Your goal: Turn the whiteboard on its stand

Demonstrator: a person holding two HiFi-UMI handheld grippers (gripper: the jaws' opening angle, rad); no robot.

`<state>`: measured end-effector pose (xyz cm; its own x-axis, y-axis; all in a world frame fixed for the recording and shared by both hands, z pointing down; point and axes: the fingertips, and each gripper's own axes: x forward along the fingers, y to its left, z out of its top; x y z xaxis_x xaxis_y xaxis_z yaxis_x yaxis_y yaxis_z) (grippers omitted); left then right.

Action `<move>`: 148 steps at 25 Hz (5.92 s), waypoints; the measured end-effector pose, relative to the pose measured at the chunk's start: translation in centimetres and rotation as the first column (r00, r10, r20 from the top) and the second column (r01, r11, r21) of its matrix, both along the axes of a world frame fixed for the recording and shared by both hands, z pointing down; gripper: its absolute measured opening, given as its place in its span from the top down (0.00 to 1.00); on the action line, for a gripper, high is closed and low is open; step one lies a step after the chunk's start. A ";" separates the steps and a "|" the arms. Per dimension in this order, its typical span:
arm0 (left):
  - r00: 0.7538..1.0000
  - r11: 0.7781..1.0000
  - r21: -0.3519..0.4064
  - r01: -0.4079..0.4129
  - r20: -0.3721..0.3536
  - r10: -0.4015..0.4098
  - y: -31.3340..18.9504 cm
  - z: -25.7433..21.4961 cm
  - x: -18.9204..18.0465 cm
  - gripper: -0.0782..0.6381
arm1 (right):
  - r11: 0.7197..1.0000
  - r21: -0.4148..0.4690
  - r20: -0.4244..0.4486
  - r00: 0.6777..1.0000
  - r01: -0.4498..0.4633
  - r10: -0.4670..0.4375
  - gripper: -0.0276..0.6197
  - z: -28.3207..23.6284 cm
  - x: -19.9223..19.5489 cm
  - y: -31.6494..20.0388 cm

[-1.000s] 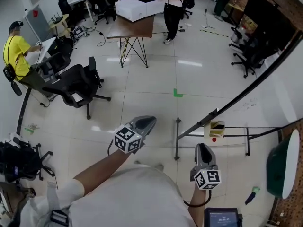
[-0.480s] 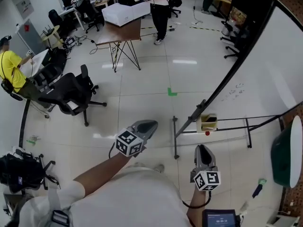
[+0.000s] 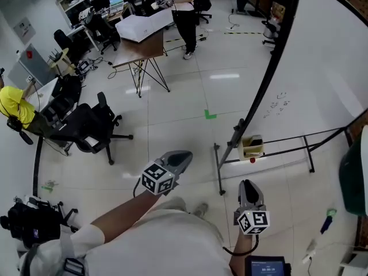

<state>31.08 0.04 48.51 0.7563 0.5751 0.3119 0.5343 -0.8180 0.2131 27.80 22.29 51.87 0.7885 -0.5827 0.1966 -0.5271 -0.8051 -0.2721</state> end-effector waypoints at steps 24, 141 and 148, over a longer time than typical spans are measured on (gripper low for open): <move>0.922 0.928 -0.044 -0.371 -0.138 0.362 5.3 -4.8 11.0 0.82 | 0.958 -0.077 -0.001 0.961 -0.276 0.277 0.87 -3.0 1.9 1.2; 0.905 0.898 0.154 -0.412 -0.045 0.423 13.7 3.7 17.4 0.63 | 0.932 -0.068 0.002 0.934 -0.356 0.357 0.87 -1.8 -7.1 8.2; 0.918 0.913 0.138 -0.383 -0.056 0.394 12.0 3.5 16.7 0.63 | 0.948 -0.074 0.006 0.950 -0.310 0.311 0.87 -1.9 -7.5 7.9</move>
<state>47.77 12.02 52.04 0.5064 0.7900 0.3455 0.8263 -0.5592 0.0674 20.28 30.16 50.00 0.9243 -0.2936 0.2437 -0.2438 -0.9457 -0.2148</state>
